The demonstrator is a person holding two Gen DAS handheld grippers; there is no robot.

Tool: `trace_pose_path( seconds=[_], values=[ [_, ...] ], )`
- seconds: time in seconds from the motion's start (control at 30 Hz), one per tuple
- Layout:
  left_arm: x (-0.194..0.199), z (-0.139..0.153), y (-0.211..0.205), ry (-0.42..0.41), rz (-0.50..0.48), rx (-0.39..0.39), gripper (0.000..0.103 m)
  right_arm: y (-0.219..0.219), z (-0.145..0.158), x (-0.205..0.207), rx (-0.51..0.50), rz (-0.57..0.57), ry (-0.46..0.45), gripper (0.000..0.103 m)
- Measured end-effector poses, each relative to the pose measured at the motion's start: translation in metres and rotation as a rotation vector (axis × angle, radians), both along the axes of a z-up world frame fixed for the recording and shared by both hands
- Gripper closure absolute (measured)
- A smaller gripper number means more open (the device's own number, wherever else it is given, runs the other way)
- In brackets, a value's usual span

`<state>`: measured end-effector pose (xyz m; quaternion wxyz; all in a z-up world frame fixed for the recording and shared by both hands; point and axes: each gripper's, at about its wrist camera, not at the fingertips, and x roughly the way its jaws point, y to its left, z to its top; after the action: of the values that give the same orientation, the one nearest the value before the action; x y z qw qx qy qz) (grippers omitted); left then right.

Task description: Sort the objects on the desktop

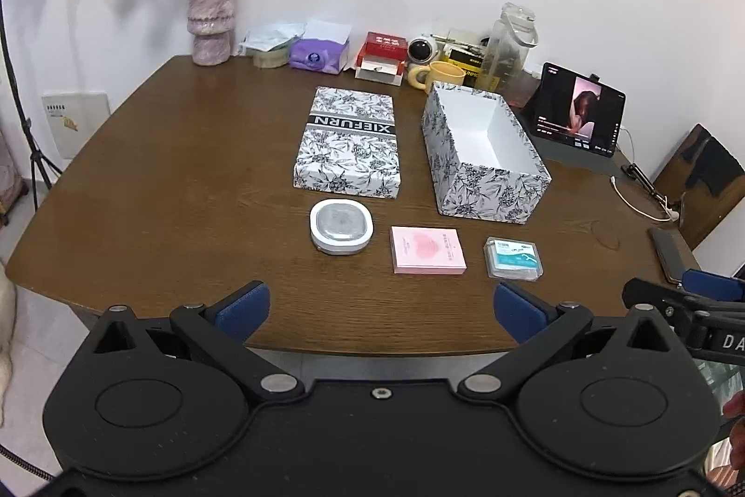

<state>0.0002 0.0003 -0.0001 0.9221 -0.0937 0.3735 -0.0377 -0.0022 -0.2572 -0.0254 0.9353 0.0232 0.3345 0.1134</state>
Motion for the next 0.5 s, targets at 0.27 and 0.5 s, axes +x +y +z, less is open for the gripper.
trace_pose_path(
  seconds=[0.27, 0.5],
  values=[
    [0.009, 0.0, -0.002, 0.019, -0.05, 0.044, 0.0, 0.001, 0.001, -0.006, -0.009, -0.015, 0.01, 0.0],
    [0.0, 0.002, -0.007, -0.006, -0.071, 0.043, 0.0, 0.0, 0.0, -0.006, 0.011, -0.026, 0.022, 0.0]
  ],
)
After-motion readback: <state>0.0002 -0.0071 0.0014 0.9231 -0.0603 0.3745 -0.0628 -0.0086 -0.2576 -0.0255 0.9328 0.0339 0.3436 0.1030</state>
